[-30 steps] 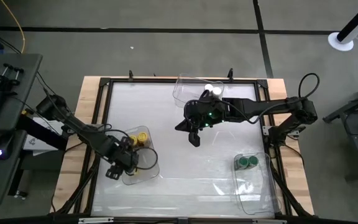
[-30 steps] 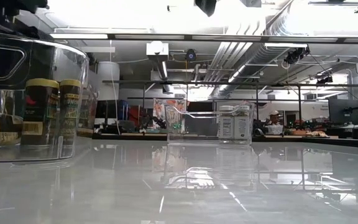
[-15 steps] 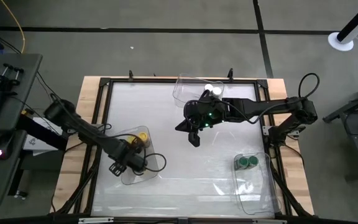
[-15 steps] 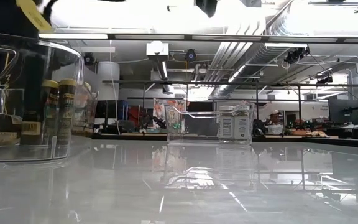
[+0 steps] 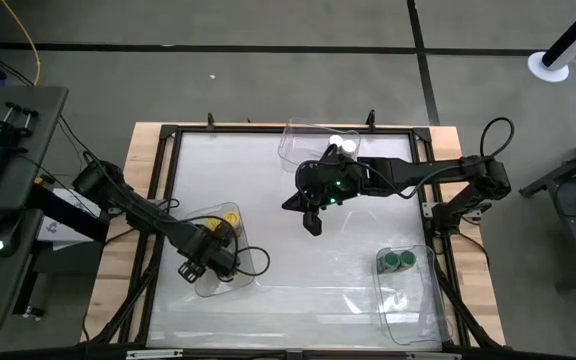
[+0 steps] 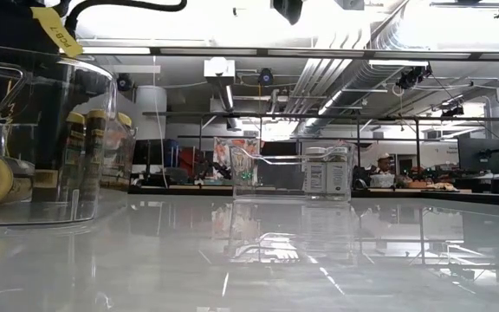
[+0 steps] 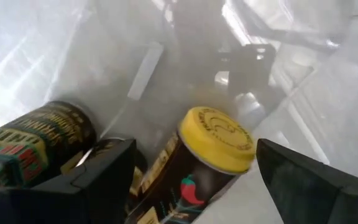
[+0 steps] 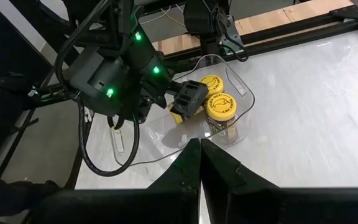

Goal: Sort spices by type
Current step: Put the yellow seasoning bottle into the left transparent bin

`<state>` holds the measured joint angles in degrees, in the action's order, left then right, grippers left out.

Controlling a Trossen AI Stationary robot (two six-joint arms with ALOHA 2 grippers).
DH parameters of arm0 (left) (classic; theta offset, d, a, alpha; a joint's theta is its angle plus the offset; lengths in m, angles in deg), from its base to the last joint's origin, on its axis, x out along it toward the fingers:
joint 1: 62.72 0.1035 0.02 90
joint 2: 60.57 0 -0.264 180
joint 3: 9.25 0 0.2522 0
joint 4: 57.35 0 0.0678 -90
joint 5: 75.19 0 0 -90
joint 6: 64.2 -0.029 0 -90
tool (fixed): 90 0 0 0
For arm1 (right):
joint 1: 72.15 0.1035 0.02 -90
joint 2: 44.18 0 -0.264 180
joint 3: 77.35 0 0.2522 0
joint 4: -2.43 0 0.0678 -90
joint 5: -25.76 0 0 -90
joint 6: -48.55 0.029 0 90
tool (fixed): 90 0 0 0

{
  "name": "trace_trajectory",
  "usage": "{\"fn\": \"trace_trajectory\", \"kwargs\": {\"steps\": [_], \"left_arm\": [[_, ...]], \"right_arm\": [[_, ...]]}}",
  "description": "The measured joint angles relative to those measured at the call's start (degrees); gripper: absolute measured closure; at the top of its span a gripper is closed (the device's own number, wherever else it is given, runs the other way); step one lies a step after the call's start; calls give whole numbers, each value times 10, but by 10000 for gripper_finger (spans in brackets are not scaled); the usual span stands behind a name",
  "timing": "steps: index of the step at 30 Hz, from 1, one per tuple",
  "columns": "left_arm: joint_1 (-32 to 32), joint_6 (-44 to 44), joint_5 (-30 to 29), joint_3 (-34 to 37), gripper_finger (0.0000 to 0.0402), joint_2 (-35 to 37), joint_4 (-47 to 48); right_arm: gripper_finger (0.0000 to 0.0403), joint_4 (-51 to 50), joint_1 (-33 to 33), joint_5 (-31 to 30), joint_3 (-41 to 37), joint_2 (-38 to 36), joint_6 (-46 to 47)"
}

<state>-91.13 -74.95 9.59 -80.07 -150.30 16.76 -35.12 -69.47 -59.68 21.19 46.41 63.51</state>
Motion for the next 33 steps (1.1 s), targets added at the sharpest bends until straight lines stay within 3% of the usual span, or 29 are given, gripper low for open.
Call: {"fn": "trace_trajectory", "kwargs": {"steps": [14,21,33], "left_arm": [[2,-109,25,12,83,0,26],[11,-119,12,48,83,1,29],[37,-120,33,50,88,0,3]], "right_arm": [[402,-4,0,0,0,0,0],[402,-4,0,0,0,0,2],[402,-4,0,0,0,0,2]]}}
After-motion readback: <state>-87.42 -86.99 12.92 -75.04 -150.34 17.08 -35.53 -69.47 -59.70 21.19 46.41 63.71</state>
